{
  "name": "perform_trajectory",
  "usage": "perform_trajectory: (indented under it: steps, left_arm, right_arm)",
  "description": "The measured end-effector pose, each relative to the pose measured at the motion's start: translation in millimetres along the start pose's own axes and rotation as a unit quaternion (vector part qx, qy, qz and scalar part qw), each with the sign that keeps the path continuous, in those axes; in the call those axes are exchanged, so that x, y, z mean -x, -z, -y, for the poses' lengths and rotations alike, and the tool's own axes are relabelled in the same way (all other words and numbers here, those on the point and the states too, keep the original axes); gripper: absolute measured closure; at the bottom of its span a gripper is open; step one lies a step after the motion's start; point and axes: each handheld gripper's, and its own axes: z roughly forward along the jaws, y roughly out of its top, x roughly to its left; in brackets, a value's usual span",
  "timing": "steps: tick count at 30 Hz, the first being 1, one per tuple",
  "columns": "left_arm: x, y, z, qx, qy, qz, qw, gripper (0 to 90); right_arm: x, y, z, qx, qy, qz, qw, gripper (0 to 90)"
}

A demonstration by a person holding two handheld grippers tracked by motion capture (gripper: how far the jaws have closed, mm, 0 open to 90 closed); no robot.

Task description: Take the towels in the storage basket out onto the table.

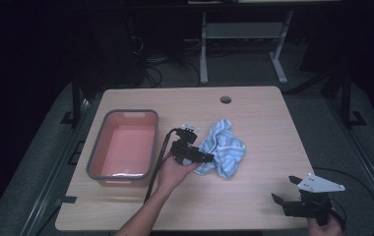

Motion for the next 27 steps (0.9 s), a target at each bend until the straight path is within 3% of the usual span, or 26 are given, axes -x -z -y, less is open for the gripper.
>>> perform_trajectory:
  steps: [5, 8, 19, 27]
  left_arm:
    - [1.6, 2.9, 4.7, 0.008, 0.004, 0.007, 0.9999, 29.1]
    - [4.1, 7.0, 7.9, 0.002, -0.007, 0.008, 0.9999, 29.1]
    - [6.9, 18.5, 22.2, 0.008, -0.011, 0.009, 0.9999, 29.1]
    - [3.7, 26.4, 42.8, 0.012, -0.011, 0.015, 0.9998, 28.8]
  right_arm:
    - [0.4, 0.3, 0.3, 0.000, 0.000, 0.000, 1.0000, 13.7]
    - [1.3, 0.7, 0.5, 0.000, -0.001, 0.001, 1.0000, 13.7]
    - [0.7, 0.8, 1.8, -0.001, 0.000, 0.001, 1.0000, 13.7]
    - [-0.5, 0.0, 1.3, -0.002, 0.002, 0.000, 1.0000, 13.7]
